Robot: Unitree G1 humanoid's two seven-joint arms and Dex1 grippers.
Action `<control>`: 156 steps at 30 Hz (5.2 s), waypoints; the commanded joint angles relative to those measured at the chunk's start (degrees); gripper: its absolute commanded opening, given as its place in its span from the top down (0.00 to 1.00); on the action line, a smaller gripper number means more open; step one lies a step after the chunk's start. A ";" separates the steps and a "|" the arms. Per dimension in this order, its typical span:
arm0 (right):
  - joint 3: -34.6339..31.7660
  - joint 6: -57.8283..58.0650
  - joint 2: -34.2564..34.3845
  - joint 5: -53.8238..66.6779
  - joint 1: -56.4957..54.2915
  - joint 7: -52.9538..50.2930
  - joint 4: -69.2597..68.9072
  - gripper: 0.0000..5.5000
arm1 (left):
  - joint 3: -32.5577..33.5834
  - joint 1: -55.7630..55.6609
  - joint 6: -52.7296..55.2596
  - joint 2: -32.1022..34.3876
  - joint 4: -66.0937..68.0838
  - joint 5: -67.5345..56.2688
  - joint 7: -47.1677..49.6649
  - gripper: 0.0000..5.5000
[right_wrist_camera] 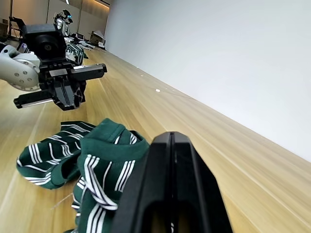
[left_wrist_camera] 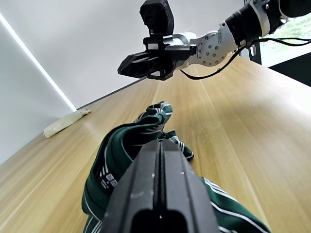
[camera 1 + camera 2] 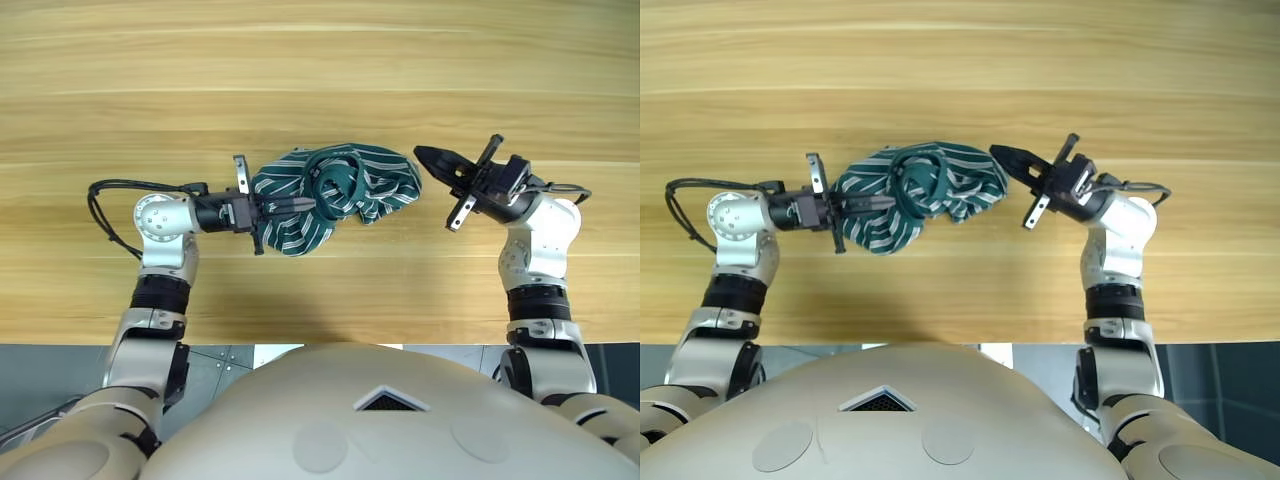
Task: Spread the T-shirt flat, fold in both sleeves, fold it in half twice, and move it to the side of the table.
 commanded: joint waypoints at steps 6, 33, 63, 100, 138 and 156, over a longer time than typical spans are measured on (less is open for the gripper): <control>2.11 0.60 -1.93 -0.80 1.32 -0.96 -2.56 1.00 | -3.39 1.10 -1.23 1.42 -1.45 2.32 3.23 1.00; 19.03 0.95 -5.54 -41.47 -13.24 -36.45 37.41 1.00 | -14.54 -2.82 -6.91 18.96 10.72 33.23 27.29 1.00; 14.21 1.67 -13.51 -7.50 2.92 -7.97 -0.78 0.91 | -14.21 -1.52 -3.51 17.64 0.87 10.15 15.28 0.92; 13.78 0.10 -10.63 -17.51 0.05 -16.01 4.94 0.80 | -19.02 -5.77 -6.00 14.88 13.29 30.30 29.57 0.86; -16.08 5.24 -31.41 2.20 -24.94 -14.59 -6.48 1.00 | 7.84 -34.10 -8.60 29.29 -0.82 -5.81 23.18 1.00; -47.66 10.34 -23.92 53.79 28.78 23.04 -51.20 1.00 | 41.00 27.83 -5.83 31.69 -52.73 -56.56 -12.16 1.00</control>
